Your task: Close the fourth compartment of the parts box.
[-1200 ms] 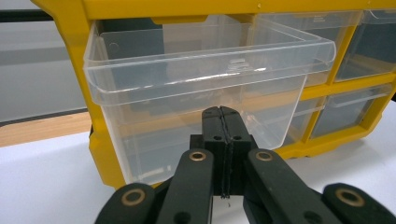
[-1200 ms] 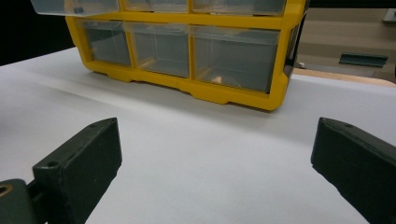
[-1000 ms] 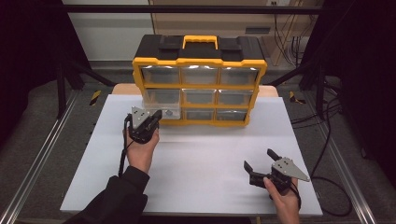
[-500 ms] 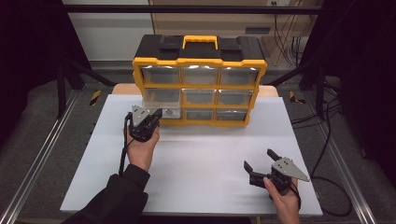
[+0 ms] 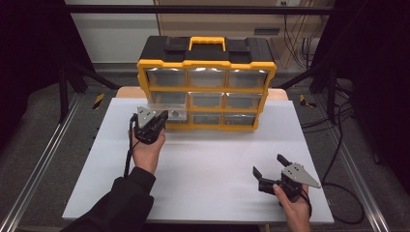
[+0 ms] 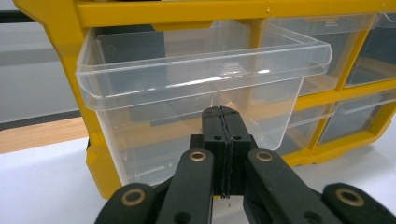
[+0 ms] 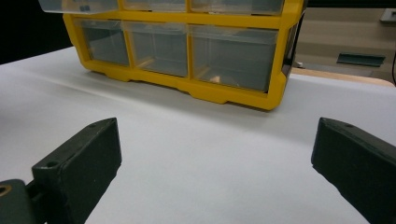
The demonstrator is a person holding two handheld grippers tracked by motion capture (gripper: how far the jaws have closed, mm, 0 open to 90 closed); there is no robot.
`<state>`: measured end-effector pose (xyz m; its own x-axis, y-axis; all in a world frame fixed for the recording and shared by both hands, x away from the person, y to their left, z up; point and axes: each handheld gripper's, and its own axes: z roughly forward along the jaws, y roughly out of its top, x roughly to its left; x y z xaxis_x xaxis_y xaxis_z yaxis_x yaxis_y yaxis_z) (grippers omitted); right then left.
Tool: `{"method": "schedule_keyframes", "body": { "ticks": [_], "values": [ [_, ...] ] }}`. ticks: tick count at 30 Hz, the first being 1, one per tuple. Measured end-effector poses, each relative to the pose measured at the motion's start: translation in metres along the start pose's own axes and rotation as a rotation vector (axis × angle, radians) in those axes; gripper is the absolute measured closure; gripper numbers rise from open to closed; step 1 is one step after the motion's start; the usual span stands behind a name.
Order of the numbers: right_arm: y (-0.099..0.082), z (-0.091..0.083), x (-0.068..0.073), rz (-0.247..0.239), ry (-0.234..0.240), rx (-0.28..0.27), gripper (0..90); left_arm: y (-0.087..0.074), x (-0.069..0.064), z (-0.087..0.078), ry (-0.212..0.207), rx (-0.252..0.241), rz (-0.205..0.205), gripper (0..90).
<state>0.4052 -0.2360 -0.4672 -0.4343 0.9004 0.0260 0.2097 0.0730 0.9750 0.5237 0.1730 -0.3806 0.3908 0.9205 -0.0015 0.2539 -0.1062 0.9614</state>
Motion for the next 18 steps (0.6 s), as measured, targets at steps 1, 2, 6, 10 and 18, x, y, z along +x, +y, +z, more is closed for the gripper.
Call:
{"method": "schedule_keyframes", "body": {
  "ticks": [1,2,6,10,18],
  "values": [
    [-0.0001,0.0002,-0.0001,-0.002,0.0,0.002,2.0,0.0002,0.0001,0.0004,0.0,0.001,0.0,90.0],
    [-0.0001,0.0003,-0.0001,-0.001,0.0,0.002,2.0,0.0003,0.0002,0.0008,0.001,0.001,0.0,90.0],
    [-0.0001,-0.0001,-0.0001,-0.004,0.0,0.001,1.9,0.0008,0.0005,0.0023,0.001,0.003,0.001,90.0],
    [0.0,-0.0005,-0.0006,-0.001,0.001,-0.003,1.9,0.0013,0.0005,0.0036,0.002,0.003,0.002,90.0],
    [-0.0001,0.0,-0.0008,0.0,-0.002,0.0,1.9,0.0027,0.0012,0.0072,0.004,0.005,0.003,90.0]
  ]
}}
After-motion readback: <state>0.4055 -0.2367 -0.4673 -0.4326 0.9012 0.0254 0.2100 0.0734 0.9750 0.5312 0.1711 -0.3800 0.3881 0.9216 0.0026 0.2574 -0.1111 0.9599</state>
